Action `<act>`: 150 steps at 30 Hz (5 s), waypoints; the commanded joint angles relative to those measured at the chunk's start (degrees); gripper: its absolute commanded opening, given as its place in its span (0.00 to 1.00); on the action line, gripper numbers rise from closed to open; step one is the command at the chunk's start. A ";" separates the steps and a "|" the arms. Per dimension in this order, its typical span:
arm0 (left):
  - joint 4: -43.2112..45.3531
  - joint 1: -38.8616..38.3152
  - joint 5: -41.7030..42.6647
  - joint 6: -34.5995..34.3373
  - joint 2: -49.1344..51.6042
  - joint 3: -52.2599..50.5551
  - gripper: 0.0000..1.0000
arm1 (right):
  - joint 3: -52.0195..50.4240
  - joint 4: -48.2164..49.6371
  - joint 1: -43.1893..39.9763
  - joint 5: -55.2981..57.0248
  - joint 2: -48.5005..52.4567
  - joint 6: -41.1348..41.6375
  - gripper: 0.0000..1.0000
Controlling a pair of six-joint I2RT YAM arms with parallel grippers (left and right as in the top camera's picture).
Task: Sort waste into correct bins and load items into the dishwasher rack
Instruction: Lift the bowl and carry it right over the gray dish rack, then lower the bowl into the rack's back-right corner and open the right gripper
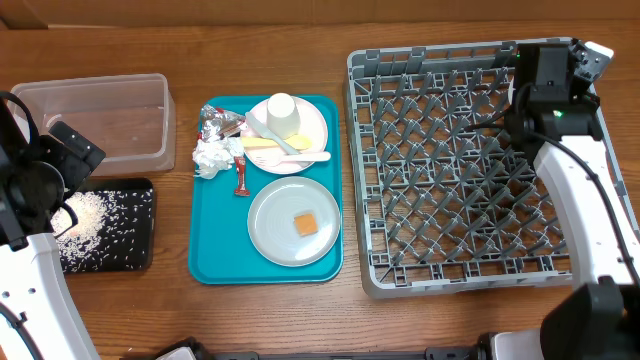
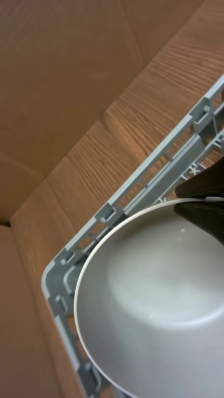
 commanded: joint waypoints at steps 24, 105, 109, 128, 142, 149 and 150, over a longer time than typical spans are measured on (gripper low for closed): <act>0.46 0.24 2.45 -0.76 0.24 0.96 1.00 | 1.18 7.45 5.60 14.32 13.00 -16.79 0.04; 1.40 0.24 2.69 -0.76 1.88 0.96 1.00 | 19.52 -16.00 -6.49 -43.78 14.86 10.12 0.04; 1.79 0.24 3.06 -0.76 3.43 0.96 1.00 | 18.78 -16.72 -6.47 -43.54 15.06 10.10 0.04; 1.46 0.24 3.78 -0.74 8.55 0.87 1.00 | 14.84 -18.03 -4.90 -55.63 19.76 8.83 0.04; 0.63 0.24 3.76 -0.74 8.55 0.87 1.00 | 10.73 -14.10 -0.31 -59.67 17.86 8.81 0.04; 0.22 0.24 3.78 -0.74 8.55 0.87 1.00 | 9.42 -15.63 0.68 -60.92 18.64 9.18 0.04; 0.22 0.24 3.78 -0.76 8.55 0.87 1.00 | 9.35 -15.52 0.31 -61.83 18.62 9.27 0.04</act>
